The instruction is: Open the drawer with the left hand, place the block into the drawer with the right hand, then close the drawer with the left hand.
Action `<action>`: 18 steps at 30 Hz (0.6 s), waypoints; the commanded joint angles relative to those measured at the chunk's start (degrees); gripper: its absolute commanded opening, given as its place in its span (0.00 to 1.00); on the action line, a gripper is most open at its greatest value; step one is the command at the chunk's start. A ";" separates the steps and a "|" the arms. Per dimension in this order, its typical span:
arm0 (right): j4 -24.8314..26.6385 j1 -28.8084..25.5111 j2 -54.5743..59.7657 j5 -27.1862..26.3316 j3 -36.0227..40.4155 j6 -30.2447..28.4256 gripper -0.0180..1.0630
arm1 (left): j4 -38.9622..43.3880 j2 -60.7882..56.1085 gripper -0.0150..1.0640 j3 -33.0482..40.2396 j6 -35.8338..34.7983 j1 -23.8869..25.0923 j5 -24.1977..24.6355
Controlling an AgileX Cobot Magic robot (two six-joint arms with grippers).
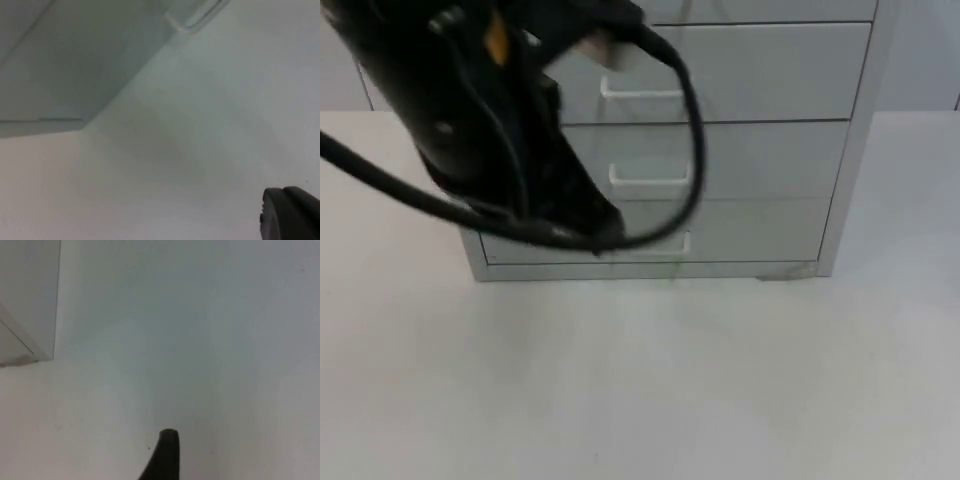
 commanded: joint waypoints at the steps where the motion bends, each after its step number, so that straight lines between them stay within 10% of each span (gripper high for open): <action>1: 0.01 -0.28 -0.25 -0.08 0.25 -0.16 0.71 | -1.20 -2.08 0.01 -0.16 0.61 3.03 0.60; 18: 0.59 -0.28 -0.25 0.13 0.25 -0.96 0.71 | -2.20 -15.20 0.01 3.46 2.07 33.66 5.79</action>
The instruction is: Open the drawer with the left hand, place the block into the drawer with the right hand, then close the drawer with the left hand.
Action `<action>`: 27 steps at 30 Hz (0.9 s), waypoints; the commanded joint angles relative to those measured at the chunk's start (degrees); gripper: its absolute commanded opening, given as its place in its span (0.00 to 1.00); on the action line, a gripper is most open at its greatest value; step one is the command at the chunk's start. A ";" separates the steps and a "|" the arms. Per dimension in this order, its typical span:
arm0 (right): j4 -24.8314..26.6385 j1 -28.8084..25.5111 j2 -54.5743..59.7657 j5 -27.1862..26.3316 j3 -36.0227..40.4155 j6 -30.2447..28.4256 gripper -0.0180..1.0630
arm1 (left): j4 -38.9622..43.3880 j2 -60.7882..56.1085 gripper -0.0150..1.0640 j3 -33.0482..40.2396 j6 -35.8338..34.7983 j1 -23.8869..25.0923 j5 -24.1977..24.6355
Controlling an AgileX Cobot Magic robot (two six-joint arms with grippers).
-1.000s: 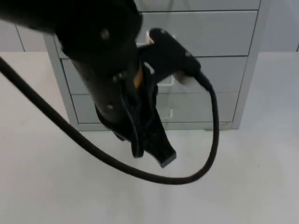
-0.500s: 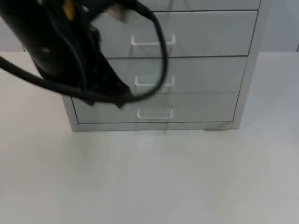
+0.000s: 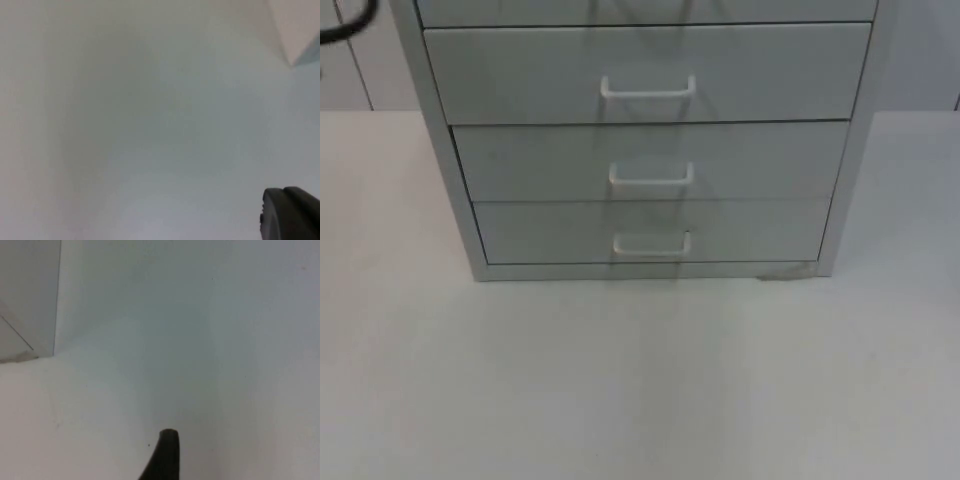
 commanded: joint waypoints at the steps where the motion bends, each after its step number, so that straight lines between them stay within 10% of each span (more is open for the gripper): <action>1: 0.35 -0.28 -0.25 -0.19 0.25 -0.41 0.71 | -1.16 -2.40 0.01 1.49 0.19 3.17 0.27; 9: 1.81 -0.28 -0.25 -0.90 0.25 -1.67 0.70 | -2.17 -11.73 0.01 7.63 0.19 11.98 -2.59; 27: 28.59 -0.28 -8.24 4.93 -4.23 -29.63 0.70 | -22.60 -44.91 0.01 15.82 14.33 12.65 -7.83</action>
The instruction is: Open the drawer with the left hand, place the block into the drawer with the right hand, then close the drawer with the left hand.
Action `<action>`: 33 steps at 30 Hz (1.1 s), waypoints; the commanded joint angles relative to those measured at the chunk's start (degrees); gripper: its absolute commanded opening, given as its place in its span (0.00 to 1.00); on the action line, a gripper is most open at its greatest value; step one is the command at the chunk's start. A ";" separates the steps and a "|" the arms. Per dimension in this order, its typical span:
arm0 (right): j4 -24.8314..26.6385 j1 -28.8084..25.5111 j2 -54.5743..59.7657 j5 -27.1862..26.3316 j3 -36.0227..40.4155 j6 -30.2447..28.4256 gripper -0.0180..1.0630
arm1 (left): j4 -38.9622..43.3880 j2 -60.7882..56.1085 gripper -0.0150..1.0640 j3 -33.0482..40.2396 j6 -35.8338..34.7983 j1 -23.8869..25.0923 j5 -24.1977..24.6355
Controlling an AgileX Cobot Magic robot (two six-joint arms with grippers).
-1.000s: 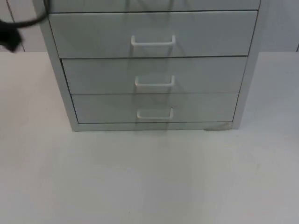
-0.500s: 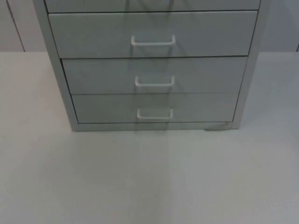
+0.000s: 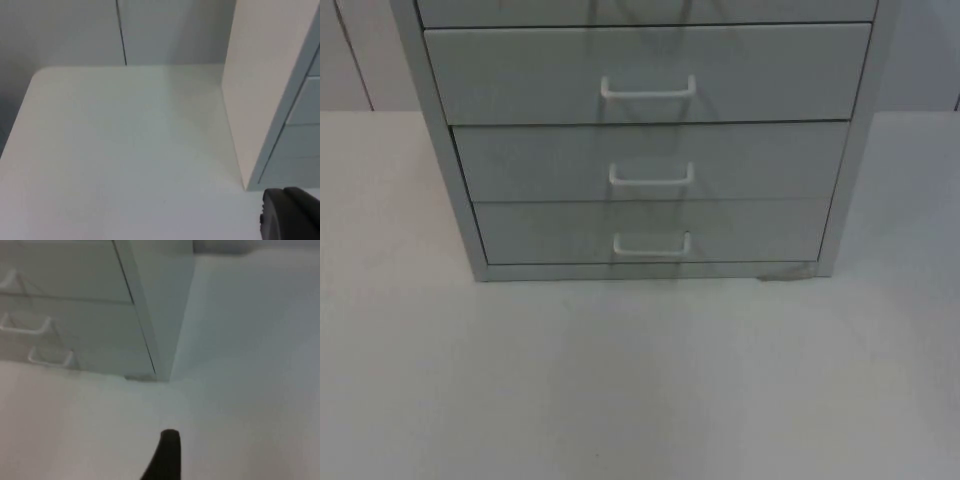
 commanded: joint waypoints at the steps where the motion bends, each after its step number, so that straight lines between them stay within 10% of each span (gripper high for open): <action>1: 1.00 -0.28 -2.85 0.19 -0.66 -1.94 0.70 | -1.12 -3.89 0.01 2.12 1.01 0.14 -0.75; 14: -0.46 -0.28 -17.54 5.13 1.21 -1.42 0.68 | 1.51 -26.41 0.01 10.15 1.60 0.14 4.04; 24: -19.66 -0.28 -30.59 16.74 3.73 15.56 0.68 | 2.76 -31.59 0.01 10.80 -5.67 0.14 11.34; 33: -19.92 -0.28 -38.92 21.59 7.68 16.12 0.68 | 3.08 -31.59 0.01 10.80 -5.90 0.14 12.78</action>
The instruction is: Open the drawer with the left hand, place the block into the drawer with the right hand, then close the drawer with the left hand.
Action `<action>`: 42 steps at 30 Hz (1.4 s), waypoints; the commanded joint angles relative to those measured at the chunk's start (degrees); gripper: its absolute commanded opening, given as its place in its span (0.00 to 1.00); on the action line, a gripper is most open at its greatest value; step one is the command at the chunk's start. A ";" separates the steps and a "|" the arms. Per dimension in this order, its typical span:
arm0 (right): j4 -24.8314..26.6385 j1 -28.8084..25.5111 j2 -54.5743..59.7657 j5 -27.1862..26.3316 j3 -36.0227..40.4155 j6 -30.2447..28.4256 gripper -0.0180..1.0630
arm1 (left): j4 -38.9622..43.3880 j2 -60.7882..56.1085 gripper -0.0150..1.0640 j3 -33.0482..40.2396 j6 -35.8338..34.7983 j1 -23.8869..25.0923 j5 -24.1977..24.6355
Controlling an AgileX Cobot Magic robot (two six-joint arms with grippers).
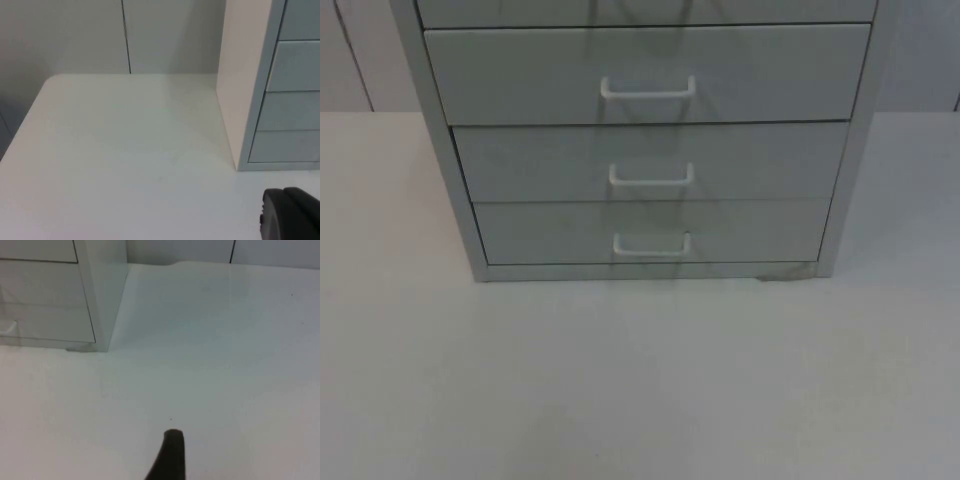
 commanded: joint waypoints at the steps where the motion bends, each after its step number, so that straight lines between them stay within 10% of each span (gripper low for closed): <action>1: -0.07 -0.28 -0.57 0.16 0.53 0.38 0.68 | 0.36 -0.22 0.01 0.22 -0.48 0.14 0.46; 42: -5.08 -0.28 -0.57 0.00 0.53 3.89 0.68 | 2.31 -0.22 0.01 2.53 -1.37 0.14 6.37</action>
